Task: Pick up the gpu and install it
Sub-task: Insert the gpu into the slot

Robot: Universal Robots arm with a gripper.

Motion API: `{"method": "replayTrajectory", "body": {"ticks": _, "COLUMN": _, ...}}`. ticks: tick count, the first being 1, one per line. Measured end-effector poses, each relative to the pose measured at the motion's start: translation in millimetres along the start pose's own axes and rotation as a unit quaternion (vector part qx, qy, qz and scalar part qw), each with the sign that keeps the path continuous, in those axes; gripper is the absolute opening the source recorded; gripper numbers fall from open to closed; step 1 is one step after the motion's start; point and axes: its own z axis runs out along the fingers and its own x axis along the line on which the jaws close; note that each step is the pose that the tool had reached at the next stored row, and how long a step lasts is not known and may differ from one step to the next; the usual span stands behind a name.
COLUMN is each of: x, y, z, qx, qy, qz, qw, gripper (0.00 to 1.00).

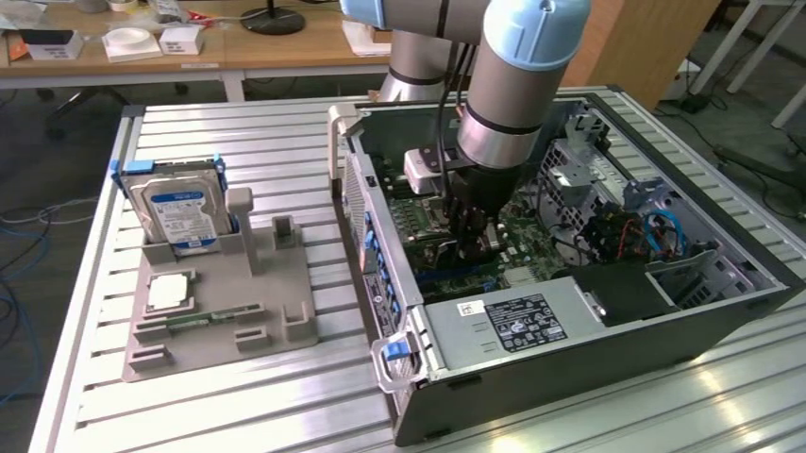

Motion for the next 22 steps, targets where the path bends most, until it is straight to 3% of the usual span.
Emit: {"method": "replayTrajectory", "body": {"ticks": 22, "x": 0.0, "y": 0.0, "z": -1.6, "qx": 0.0000, "qy": 0.0000, "qz": 0.000, "qw": 1.0000, "gripper": 0.27}}
